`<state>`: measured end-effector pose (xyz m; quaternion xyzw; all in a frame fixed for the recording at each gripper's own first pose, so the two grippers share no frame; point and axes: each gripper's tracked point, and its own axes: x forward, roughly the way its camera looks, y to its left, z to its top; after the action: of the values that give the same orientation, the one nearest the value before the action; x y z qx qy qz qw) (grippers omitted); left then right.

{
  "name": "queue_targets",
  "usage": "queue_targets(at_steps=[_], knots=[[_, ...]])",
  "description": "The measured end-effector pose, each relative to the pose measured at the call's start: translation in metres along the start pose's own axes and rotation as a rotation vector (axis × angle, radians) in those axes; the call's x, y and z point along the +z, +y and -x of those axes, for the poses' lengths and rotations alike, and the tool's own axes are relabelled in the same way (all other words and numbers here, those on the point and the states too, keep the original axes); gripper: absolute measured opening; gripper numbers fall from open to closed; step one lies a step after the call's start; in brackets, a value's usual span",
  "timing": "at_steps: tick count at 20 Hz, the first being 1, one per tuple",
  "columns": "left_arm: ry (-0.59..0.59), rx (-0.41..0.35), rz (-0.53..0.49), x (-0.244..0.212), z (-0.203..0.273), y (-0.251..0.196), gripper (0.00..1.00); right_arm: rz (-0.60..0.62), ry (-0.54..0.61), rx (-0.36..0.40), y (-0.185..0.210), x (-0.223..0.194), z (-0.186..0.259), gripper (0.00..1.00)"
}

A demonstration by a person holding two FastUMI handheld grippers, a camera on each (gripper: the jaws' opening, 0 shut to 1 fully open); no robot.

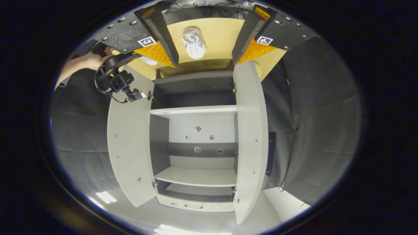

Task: Grab one shoe with the right hand and put it into the shoe cabinet, grab the other shoe with the left hand and put it into the shoe cabinet; then close the right door with the right hand and the left door with the left hand.

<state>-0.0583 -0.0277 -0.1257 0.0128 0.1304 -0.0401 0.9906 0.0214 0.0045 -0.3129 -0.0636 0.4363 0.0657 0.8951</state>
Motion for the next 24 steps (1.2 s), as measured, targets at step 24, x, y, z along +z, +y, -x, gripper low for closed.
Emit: queue_targets(at_steps=[24], knots=[[-0.021,-0.090,0.020,0.031,-0.062,-0.009,0.94,-0.080,-0.566,0.130,0.040,0.284,0.127,0.02]])
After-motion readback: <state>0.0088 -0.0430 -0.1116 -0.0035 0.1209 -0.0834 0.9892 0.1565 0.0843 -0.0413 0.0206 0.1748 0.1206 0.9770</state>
